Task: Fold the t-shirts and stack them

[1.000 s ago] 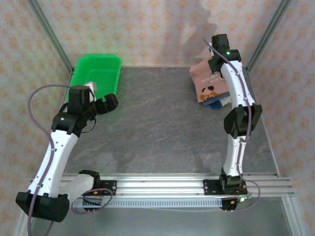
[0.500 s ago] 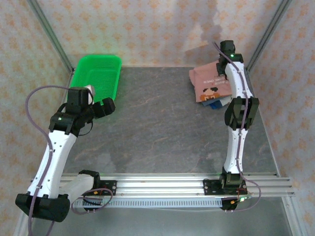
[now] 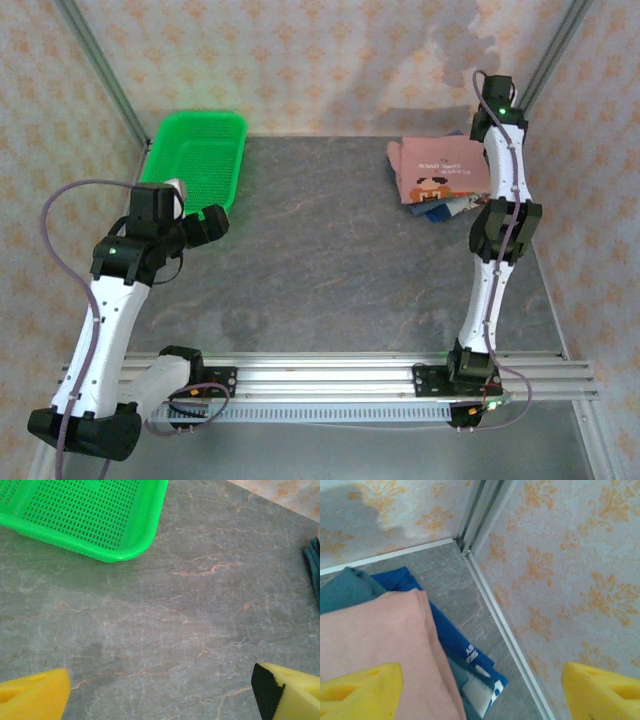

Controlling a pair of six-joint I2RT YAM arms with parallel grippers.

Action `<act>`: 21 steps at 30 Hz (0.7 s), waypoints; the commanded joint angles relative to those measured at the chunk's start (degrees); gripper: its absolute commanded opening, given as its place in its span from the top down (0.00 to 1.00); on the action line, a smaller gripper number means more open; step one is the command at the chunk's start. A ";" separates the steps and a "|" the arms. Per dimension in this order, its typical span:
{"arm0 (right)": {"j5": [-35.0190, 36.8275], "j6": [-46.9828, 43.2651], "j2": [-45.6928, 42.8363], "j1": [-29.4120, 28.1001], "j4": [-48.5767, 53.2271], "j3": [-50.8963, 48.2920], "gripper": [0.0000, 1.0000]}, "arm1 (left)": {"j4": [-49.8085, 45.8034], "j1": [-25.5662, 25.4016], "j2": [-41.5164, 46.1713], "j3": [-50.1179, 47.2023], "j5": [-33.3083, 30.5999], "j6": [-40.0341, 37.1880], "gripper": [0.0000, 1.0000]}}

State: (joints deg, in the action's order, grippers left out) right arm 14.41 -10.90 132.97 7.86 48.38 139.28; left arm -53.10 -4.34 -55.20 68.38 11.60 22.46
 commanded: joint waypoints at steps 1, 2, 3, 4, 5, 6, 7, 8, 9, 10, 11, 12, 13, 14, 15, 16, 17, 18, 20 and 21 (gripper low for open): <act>-4.86 4.28 -11.78 -0.41 3.86 -5.02 0.16 | 4.05 0.55 1.51 -0.99 0.36 1.76 0.05; -6.62 4.30 -14.80 -0.45 3.71 -8.87 0.16 | 5.35 0.56 2.10 -1.39 0.23 2.13 0.05; -7.72 5.06 -18.70 -0.44 2.81 -14.04 0.15 | 7.17 0.56 2.88 -2.01 -0.14 2.39 0.05; -9.81 5.69 -23.59 -0.41 1.40 -20.38 0.14 | 8.73 0.63 3.73 -2.63 -1.01 2.41 0.05; -11.42 5.69 -28.18 -0.56 -1.09 -27.09 0.14 | 10.03 0.63 4.41 -3.27 -2.46 2.38 0.03; -12.11 6.90 -34.50 -0.50 -5.09 -35.77 0.12 | 11.24 0.61 5.45 -4.31 -4.78 2.56 0.01; -13.41 7.62 -41.02 -0.39 -8.65 -44.23 0.08 | 12.49 0.55 6.50 -5.91 -6.92 2.62 0.00; -14.82 7.99 -46.46 -0.47 -11.55 -51.03 0.06 | 13.44 0.64 7.47 -7.16 -9.08 2.23 0.00; -15.73 9.59 -53.45 -0.39 -14.77 -59.53 0.02 | 14.26 0.65 8.51 -8.71 -11.76 1.90 0.00; -17.12 11.06 -60.36 -0.40 -17.89 -68.03 0.00 | 15.33 0.73 9.76 -10.61 -14.77 1.76 0.00; -18.64 12.20 -65.62 -0.40 -21.24 -75.10 0.01 | 16.93 0.90 10.76 -12.68 -17.20 1.59 0.00; -19.60 14.47 -71.85 -0.42 -25.21 -83.09 0.01 | 19.69 0.99 11.98 -15.67 -20.03 0.65 0.00; -20.46 16.17 -76.65 -0.39 -29.34 -90.51 0.01 | 23.54 1.08 12.95 -19.41 -22.86 -0.48 0.00; -20.64 17.43 -79.73 -0.43 -32.07 -95.76 0.01 | 27.06 1.15 13.49 -22.67 -25.07 -1.99 0.00; -19.63 18.64 -82.36 -0.39 -34.88 -100.64 0.01 | 30.82 1.25 13.41 -26.11 -27.78 -3.15 0.00; -18.41 19.09 -83.84 -0.43 -38.06 -105.04 0.01 | 34.85 1.51 13.03 -29.37 -29.78 -4.56 0.00; -17.32 19.35 -84.41 -0.44 -41.41 -108.00 0.01 | 38.74 1.56 12.83 -32.46 -30.37 -6.09 0.00; -16.56 19.59 -84.34 -0.39 -45.24 -111.08 0.01 | 44.23 1.65 12.66 -36.12 -30.63 -8.13 0.00; -15.79 19.23 -82.54 -0.44 -53.51 -116.02 0.01 | 54.38 1.83 12.17 -41.80 -31.78 -10.84 0.00; -14.35 19.41 -80.69 -0.41 -58.01 -118.32 0.01 | 59.03 1.83 11.65 -44.59 -32.36 -11.73 0.00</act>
State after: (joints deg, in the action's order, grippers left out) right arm -2.55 6.15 50.72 7.55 7.75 24.77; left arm -12.51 -3.01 -43.51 28.25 -14.26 16.27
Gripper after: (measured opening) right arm 0.993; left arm 0.998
